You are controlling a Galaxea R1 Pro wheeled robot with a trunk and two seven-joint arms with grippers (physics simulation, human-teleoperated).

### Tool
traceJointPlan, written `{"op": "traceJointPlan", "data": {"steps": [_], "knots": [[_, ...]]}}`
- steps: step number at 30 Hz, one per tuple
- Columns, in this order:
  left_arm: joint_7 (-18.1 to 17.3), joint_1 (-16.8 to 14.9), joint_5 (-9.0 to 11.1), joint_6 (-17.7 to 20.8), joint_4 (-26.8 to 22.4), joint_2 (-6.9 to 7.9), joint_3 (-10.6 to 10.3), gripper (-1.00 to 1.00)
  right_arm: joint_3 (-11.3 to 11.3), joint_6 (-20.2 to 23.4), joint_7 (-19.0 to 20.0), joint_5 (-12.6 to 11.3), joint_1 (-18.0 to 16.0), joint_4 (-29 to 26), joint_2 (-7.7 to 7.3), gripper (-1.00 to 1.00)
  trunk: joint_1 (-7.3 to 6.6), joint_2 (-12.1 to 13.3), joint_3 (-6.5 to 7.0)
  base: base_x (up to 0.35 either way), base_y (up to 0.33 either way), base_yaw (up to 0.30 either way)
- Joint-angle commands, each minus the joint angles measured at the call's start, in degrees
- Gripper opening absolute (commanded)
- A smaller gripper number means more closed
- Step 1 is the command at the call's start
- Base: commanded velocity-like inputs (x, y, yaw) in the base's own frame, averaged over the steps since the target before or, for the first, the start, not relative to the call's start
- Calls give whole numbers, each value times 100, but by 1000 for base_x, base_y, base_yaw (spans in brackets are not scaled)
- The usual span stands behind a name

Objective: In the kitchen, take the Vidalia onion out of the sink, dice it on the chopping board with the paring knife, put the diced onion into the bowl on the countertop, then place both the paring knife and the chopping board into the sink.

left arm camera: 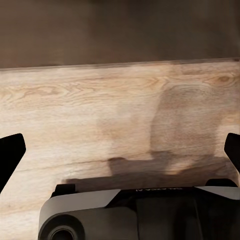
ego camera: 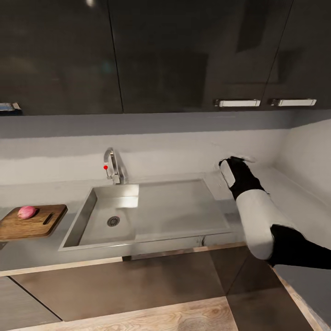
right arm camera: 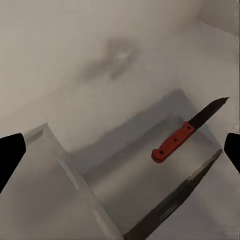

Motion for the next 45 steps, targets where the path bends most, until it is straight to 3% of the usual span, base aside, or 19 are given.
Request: {"op": "traceJointPlan", "data": {"steps": [1,3,7,16,23,28,29,32,36,39,41,45], "knots": [[-19,-5,60,-16,5,3,-19,100,-178,-39,-27,-47,-5,-3,-32,100,3,-12,-12,0,0,0],[-19,-4,61,-16,6,3,-19,100,-641,-146,-35,-55,-4,6,-118,100,3,-12,-12,0,0,0],[-19,-4,60,-16,12,3,-19,100,-938,-209,-122,-63,-4,11,-167,100,3,-12,-12,0,0,0],[-19,-4,61,-16,13,3,-19,100,-1015,-226,-585,-78,-4,4,-158,100,3,-12,-12,0,0,0],[-19,-5,61,-16,13,0,-19,100,-1007,-233,-1506,-103,-4,0,-96,100,3,-12,-12,0,0,0],[-19,-4,61,-16,13,1,-19,100,-1016,-231,-2203,-132,-4,-48,82,100,3,-12,-12,0,0,0],[-19,-5,61,-16,13,-1,-19,100,-1016,-229,-2370,-162,-7,-71,204,100,3,-12,-12,0,0,0],[-19,-4,61,-16,13,0,-19,100,-1022,-224,-2581,-309,-10,-116,346,100,3,-12,-12,0,0,0],[-19,-6,61,-16,13,2,-19,100,-1022,-219,-3015,-909,-12,-170,547,100,3,-12,-12,0,0,0],[-19,-8,61,-16,13,3,-19,100,-1019,-224,-3465,-1585,-12,-223,600,100,3,-12,-12,0,0,0],[-19,-6,61,-16,13,3,-19,100,-1028,-221,-3576,-1772,-12,-259,600,100,3,-12,-12,0,0,0],[-19,-4,61,-16,13,3,-19,100,-1028,-218,-3654,-1900,-12,-293,600,100,3,-12,-12,5,0,0]]}}
